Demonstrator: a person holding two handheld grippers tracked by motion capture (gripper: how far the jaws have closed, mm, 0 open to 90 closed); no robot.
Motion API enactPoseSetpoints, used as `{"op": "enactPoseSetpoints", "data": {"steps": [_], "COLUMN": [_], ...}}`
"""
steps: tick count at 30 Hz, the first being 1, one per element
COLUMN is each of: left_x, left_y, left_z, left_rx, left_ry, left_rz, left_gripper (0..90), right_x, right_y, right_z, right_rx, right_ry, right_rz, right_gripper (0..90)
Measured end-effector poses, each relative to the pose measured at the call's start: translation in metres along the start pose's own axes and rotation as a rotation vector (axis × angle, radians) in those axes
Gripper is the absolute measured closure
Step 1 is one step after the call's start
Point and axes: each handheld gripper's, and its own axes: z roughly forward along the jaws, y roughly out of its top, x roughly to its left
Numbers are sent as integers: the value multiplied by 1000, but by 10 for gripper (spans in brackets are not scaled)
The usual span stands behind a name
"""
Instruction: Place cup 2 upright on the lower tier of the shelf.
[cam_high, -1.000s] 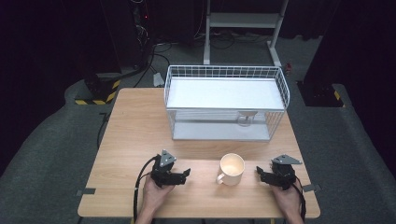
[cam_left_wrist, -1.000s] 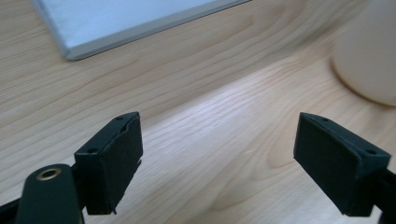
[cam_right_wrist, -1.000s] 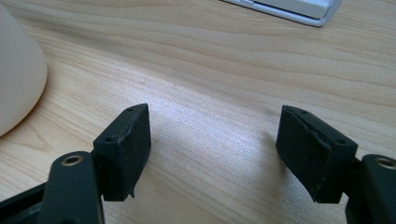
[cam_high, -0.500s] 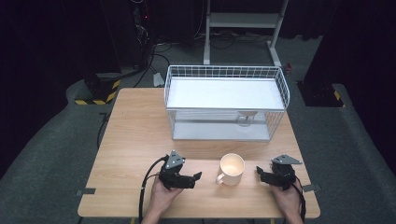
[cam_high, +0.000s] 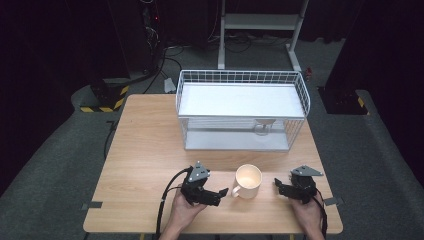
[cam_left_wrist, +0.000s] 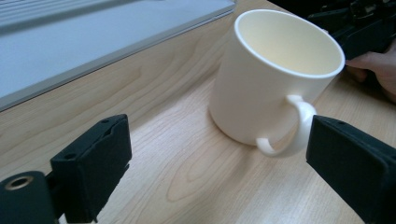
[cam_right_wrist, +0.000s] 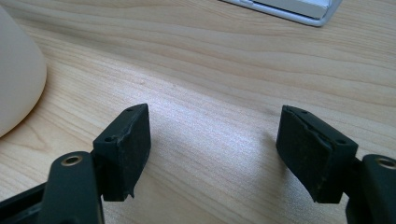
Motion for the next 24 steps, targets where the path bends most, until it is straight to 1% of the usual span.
{"op": "enactPoseSetpoints", "data": {"steps": [4, 9, 12, 13, 19, 20, 21, 24], "left_x": [-6, -12, -15, -17, -24, -25, -26, -29], "left_y": [4, 6, 8, 8, 13, 14, 15, 17], "left_z": [5, 12, 15, 16, 24, 24, 25, 29], "left_rx": [3, 14, 20, 20, 34, 32, 36, 41], "left_ry": [0, -11, -13, -12, -13, -16, -18, -5], "left_rz": [21, 30, 47, 45, 71, 68, 79, 93], "left_gripper": [64, 60, 57, 57, 47, 46, 46, 44], "right_x": [0, 0, 0, 0, 0, 0, 0, 0], "right_y": [0, 0, 0, 0, 0, 0, 0, 0], "right_z": [0, 0, 0, 0, 0, 0, 0, 0], "right_rx": [0, 0, 0, 0, 0, 0, 0, 0], "right_ry": [0, 0, 0, 0, -1, 1, 0, -1], "right_rz": [0, 0, 0, 0, 0, 1, 1, 0], "right_gripper": [264, 264, 264, 264, 264, 263, 264, 264]}}
